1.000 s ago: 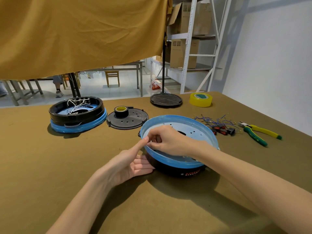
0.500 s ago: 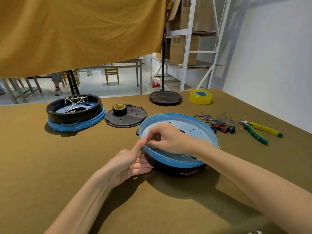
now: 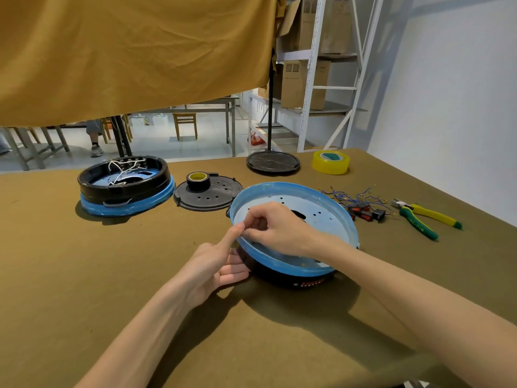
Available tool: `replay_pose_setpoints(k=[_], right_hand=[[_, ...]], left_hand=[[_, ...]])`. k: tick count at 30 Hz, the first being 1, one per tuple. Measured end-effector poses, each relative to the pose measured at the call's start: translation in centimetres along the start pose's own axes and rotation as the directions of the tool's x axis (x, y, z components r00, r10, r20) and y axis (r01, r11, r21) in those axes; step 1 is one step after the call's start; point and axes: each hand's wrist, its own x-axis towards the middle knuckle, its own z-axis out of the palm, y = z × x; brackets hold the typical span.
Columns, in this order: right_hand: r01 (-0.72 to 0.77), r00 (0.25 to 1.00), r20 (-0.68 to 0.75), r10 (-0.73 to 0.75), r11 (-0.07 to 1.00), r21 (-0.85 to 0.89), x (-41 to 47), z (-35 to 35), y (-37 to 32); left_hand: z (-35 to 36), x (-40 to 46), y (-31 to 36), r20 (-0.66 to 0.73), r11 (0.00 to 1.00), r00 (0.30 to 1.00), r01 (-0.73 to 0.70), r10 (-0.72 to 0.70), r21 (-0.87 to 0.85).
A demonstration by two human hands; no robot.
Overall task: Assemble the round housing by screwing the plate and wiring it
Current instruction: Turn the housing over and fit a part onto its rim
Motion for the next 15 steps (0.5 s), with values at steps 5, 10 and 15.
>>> replay_pose_setpoints(k=[5,10,15], right_hand=[[0.021,0.992,-0.129,0.012,0.968,0.25,-1.6,-4.0,-2.1],[-0.079,0.976,-0.048,0.212,0.555,0.828,-3.3,-8.1,-3.6],[-0.22,0.968,0.219,0.121,-0.011,0.976,-7.3,-8.5,-1.8]], left_hand=[[2.0,-2.6,2.6,-0.122,0.871,0.864,-0.477,0.489,0.116],[3.3,-5.1,5.6,0.004,0.311,0.372,-0.782,0.928,0.54],[3.8,-5.5,4.7,0.172,0.026,0.238,-0.652,0.956,0.758]])
